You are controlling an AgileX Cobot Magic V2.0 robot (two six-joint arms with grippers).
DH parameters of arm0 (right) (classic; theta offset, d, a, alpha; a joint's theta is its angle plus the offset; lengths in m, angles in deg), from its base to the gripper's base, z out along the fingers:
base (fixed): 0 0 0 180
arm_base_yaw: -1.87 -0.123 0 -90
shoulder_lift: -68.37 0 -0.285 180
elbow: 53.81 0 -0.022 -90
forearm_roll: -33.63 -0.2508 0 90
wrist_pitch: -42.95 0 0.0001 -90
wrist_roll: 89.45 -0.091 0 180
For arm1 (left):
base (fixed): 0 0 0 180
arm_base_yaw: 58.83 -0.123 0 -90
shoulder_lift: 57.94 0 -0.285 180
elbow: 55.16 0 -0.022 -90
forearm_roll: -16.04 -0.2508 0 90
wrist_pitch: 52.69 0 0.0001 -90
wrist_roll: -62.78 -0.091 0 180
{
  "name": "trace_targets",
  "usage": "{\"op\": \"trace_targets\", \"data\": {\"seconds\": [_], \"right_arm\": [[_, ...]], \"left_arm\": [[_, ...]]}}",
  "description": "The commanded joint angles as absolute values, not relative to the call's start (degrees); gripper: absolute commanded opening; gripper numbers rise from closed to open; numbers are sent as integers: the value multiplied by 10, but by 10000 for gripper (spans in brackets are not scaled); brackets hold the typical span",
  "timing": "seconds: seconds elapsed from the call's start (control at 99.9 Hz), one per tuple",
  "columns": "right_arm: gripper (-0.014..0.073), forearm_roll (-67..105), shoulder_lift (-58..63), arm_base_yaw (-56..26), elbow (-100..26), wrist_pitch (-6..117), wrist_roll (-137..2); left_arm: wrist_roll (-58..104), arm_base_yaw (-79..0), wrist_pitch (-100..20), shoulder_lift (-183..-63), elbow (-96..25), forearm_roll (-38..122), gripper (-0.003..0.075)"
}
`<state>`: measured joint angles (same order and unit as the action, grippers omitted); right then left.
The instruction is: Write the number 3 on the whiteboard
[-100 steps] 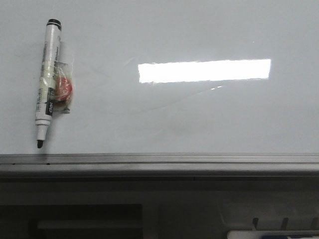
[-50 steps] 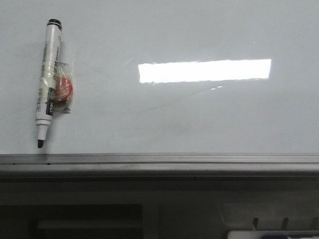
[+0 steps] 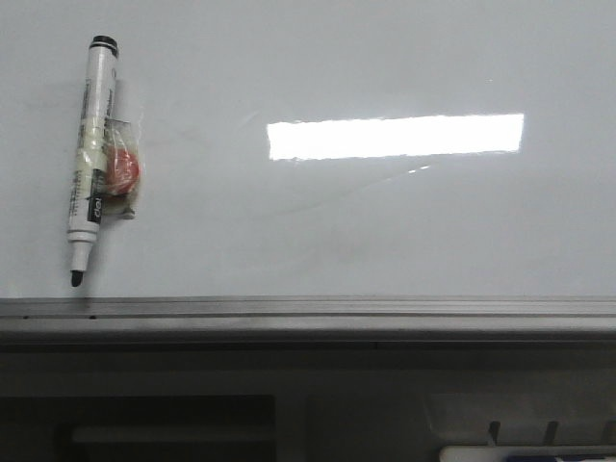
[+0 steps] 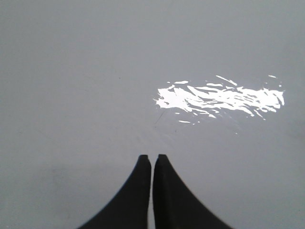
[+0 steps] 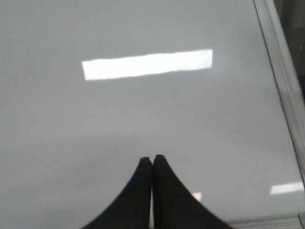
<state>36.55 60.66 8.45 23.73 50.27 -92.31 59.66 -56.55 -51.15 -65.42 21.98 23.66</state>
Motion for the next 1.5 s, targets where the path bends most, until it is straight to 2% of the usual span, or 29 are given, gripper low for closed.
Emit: {"op": "trace_targets", "data": {"seconds": [0.0, 0.15, 0.33, 0.39, 0.46, 0.56, 0.59, 0.63, 0.68, 0.89, 1.211, 1.371, 1.491], "right_arm": [[-41, 358, 573, 83, 211, 478, -922], [-41, 357, 496, 67, 150, 546, -922], [-41, 352, 413, 63, 69, 651, -922], [-41, 349, 399, 63, 55, 672, -922], [-41, 346, 394, 63, 53, 681, -922], [-41, 341, 394, 63, 54, 681, -922], [-41, 341, 394, 63, 54, 681, -922], [-41, 341, 394, 61, 54, 680, -922], [-41, 341, 394, 56, 54, 675, -922], [-41, 336, 394, 40, 54, 676, -923], [-41, 336, 394, 40, 54, 672, -923], [-41, 336, 394, 40, 54, 672, -923], [-41, 336, 394, 40, 54, 665, -923]], "left_arm": [[603, -565, -539, -650, 192, 276, -21], [603, -565, -406, -704, 95, 218, -21], [602, -565, -369, -769, 19, 217, -19], [595, -564, -362, -785, 10, 221, 12], [580, -559, -358, -804, 9, 230, 148], [583, -553, -374, -830, 10, 263, 476], [583, -553, -387, -840, 12, 274, 547], [583, -553, -410, -852, 18, 297, 624], [583, -553, -435, -869, 24, 314, 666], [524, -512, -439, -936, 12, 322, 619], [517, -258, -493, -988, -9, 354, 619], [529, -180, -540, -1025, -9, 358, 619], [530, -151, -588, -1078, -9, 401, 617]]}}
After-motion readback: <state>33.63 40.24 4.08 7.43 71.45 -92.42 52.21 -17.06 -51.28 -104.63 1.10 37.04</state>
